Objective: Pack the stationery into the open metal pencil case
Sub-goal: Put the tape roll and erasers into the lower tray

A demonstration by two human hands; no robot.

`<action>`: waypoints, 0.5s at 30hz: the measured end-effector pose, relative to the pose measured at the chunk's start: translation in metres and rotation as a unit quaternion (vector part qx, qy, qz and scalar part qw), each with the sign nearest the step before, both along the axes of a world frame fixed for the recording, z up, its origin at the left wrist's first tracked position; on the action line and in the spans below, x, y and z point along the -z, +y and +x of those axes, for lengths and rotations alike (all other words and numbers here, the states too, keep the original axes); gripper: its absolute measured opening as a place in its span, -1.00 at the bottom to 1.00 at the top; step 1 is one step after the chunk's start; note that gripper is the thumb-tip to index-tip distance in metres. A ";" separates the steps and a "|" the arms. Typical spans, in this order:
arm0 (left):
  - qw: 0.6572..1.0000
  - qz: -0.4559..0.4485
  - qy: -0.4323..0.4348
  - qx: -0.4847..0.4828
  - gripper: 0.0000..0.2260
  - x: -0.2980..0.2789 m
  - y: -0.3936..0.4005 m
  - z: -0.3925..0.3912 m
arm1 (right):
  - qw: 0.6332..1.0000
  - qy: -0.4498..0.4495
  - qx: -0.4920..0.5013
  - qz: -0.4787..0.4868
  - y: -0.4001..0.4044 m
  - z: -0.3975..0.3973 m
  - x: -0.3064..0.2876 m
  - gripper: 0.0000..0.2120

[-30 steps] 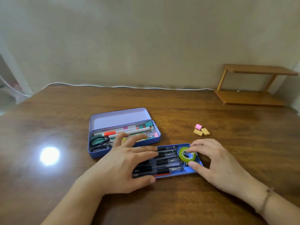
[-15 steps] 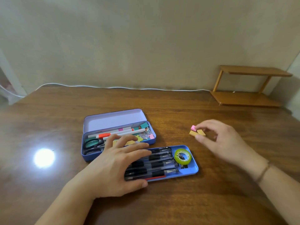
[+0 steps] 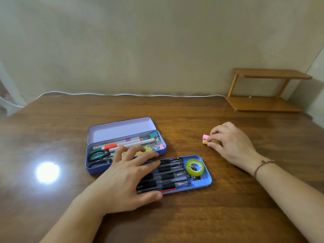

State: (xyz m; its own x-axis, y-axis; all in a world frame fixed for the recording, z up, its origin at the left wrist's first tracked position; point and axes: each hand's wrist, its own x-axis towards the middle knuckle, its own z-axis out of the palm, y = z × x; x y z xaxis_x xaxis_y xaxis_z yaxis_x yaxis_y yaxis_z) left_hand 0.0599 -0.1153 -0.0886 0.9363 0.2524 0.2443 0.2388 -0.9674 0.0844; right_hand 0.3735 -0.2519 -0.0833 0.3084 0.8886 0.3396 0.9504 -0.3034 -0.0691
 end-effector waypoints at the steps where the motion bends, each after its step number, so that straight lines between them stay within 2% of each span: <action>1: 1.000 -0.002 0.001 0.002 -0.32 0.000 0.000 0.000 | 1.000 -0.008 -0.002 0.011 -0.001 -0.001 0.000 -0.82; 4: 1.000 -0.008 -0.001 0.008 -0.34 0.000 0.000 -0.001 | 0.996 0.061 -0.008 0.068 -0.011 -0.017 -0.006 -0.84; 7: 1.000 -0.019 -0.004 0.004 -0.32 0.000 0.000 -0.001 | 0.987 0.129 -0.080 0.053 -0.034 -0.050 -0.009 -0.86; 11: 1.000 -0.011 0.003 0.002 -0.32 0.001 0.000 0.000 | 0.990 0.097 -0.099 -0.008 -0.052 -0.079 -0.002 -0.88; 15: 1.000 -0.026 0.012 -0.003 -0.29 0.000 0.000 0.000 | 0.993 0.074 -0.092 0.013 -0.050 -0.086 0.002 -0.91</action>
State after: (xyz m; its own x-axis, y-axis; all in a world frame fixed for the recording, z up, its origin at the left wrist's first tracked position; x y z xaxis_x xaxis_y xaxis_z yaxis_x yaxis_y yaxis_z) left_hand 0.0600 -0.1158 -0.0881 0.9405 0.2690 0.2078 0.2463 -0.9606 0.1288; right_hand 0.2875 -0.3016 -0.0854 0.1895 0.9258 0.3272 0.9685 -0.1213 -0.2175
